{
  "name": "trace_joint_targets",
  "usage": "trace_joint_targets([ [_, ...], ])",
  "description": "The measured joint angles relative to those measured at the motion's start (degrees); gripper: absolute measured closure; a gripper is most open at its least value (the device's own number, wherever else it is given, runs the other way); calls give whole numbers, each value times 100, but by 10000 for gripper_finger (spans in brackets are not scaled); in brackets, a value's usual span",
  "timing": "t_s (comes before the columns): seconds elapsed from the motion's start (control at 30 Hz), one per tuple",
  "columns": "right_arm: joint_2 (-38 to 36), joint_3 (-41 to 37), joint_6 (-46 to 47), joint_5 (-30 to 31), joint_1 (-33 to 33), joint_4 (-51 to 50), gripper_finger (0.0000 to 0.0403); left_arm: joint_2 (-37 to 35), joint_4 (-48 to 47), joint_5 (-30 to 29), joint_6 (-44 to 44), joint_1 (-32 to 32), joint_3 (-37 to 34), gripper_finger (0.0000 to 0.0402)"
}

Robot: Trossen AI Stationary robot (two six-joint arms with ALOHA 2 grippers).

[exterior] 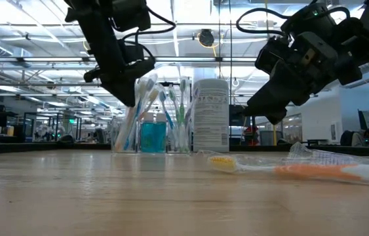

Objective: Pick & Place toothbrushing station
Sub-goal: Put the orange toothbrush into the transparent organizer

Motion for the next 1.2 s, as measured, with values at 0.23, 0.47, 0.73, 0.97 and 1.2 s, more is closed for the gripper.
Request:
trace_joint_targets([
  [0.23, 0, 0, -267, 4, 2, 5, 289, -134, -83, 52, 103, 2, 70, 255],
  [0.47, 0, 0, -487, 12, 189, 6, 289, -770, -212, 276, 161, -198, 284, 220],
  [0.73, 0, 0, -225, 596, 803, 532, 289, -1163, -229, 1499, -105, -502, 295, 215],
  [0.97, 89, 747, 218, 1722, 1707, -343, 289, -1120, -412, 292, -456, -1102, 289, 215],
  [1.2, 935, 2090, 339, 2277, 2346, -2357, 289, -1142, -247, -1418, -381, -1458, 289, 215],
])
